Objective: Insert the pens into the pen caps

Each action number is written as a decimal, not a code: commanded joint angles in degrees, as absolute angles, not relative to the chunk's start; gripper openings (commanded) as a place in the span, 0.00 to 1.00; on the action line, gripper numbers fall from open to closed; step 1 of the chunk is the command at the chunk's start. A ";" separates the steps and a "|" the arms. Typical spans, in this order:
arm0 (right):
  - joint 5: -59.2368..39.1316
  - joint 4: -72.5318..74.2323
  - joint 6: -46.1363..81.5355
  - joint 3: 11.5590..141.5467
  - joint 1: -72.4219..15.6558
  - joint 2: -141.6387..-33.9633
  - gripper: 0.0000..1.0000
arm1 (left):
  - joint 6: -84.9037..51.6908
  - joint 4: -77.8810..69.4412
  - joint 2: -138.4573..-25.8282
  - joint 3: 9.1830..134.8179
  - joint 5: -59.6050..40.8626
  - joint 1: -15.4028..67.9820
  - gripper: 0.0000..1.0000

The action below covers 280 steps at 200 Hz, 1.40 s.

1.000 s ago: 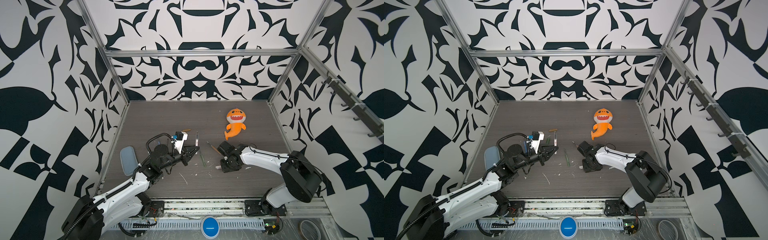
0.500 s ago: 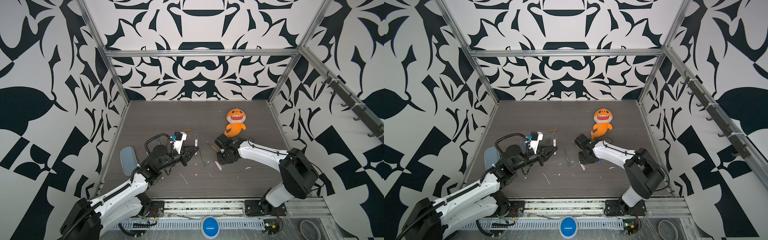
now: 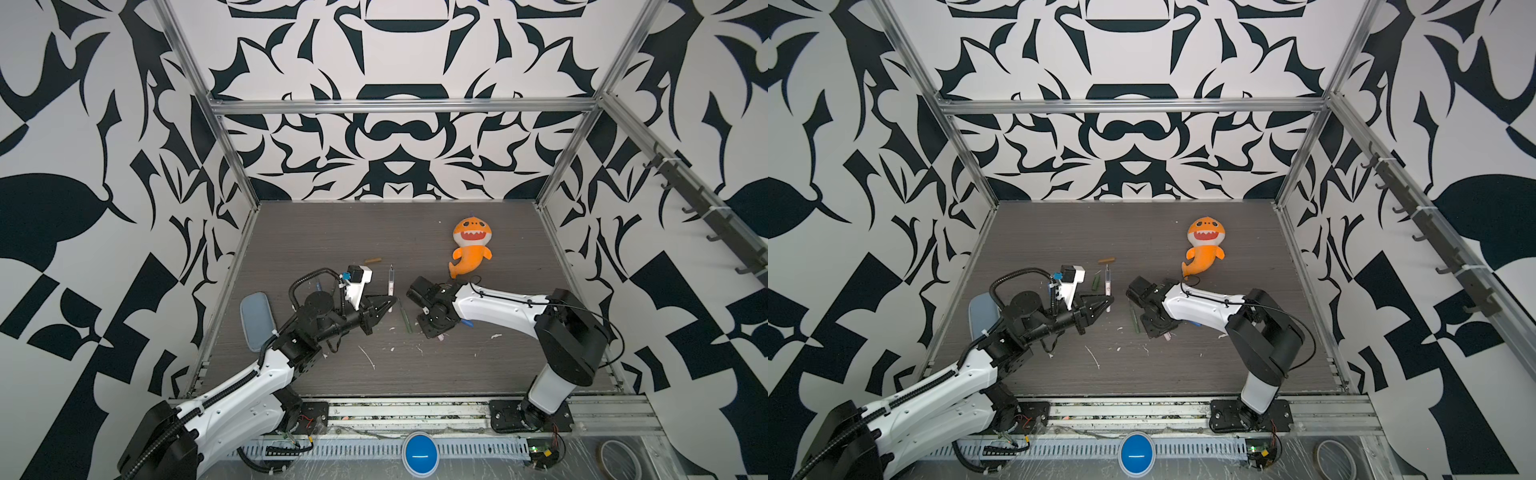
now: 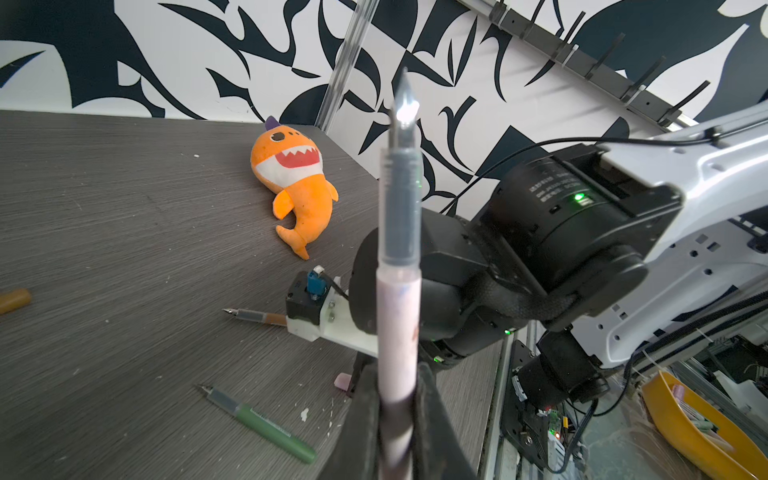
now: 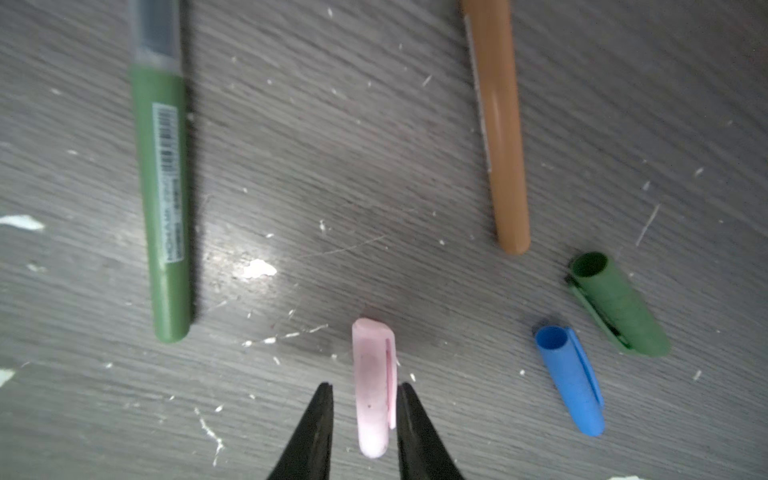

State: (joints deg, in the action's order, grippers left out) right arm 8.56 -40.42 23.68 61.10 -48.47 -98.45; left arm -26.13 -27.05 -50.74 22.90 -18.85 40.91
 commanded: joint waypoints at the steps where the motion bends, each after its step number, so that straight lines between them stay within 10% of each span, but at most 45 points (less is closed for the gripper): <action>1: 12.72 -42.23 22.64 63.20 -48.47 -98.58 0.30 | -26.46 -25.45 -48.80 21.94 -18.63 41.09 0.00; 280: -10.13 -30.80 24.54 49.91 -36.23 -84.80 0.31 | -26.86 -25.73 -50.22 22.06 -19.95 41.05 0.00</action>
State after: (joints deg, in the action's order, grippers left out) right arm -8.60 -30.98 24.95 50.92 -37.19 -85.47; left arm -26.17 -24.27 -49.89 22.85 -19.03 40.91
